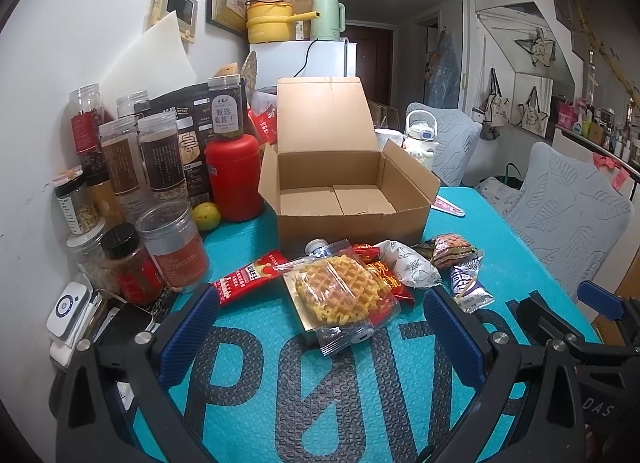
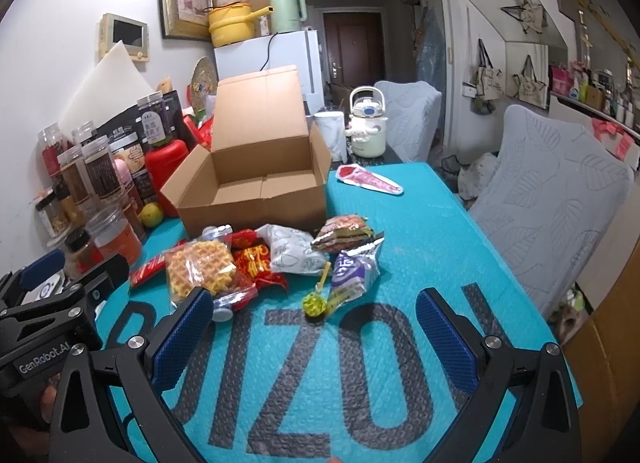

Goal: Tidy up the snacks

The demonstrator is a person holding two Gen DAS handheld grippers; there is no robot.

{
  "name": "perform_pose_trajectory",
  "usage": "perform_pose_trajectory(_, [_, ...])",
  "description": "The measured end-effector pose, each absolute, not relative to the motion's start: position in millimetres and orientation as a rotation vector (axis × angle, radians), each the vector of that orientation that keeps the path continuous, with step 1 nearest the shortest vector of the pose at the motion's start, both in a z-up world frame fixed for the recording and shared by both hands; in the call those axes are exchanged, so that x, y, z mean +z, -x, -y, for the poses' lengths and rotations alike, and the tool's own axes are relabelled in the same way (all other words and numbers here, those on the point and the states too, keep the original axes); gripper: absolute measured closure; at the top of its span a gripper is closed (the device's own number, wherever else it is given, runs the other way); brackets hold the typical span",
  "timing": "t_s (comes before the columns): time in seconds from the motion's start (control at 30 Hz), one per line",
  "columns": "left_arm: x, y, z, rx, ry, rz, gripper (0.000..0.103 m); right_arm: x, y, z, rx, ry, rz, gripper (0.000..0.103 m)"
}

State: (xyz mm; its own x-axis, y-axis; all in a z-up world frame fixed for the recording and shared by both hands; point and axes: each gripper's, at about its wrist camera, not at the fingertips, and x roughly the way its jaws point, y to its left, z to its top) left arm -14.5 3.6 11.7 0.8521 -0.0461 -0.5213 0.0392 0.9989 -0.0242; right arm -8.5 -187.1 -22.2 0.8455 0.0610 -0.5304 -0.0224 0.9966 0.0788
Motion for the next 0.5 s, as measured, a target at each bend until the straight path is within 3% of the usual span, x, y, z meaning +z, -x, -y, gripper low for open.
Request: perform_pose_trajectory(0.5, [-8.5,-16.0,-12.4,-0.034,0.069,-0.627,0.000,-46.3,-20.9,191.2,0.060,-0.087,-0.631,0.000])
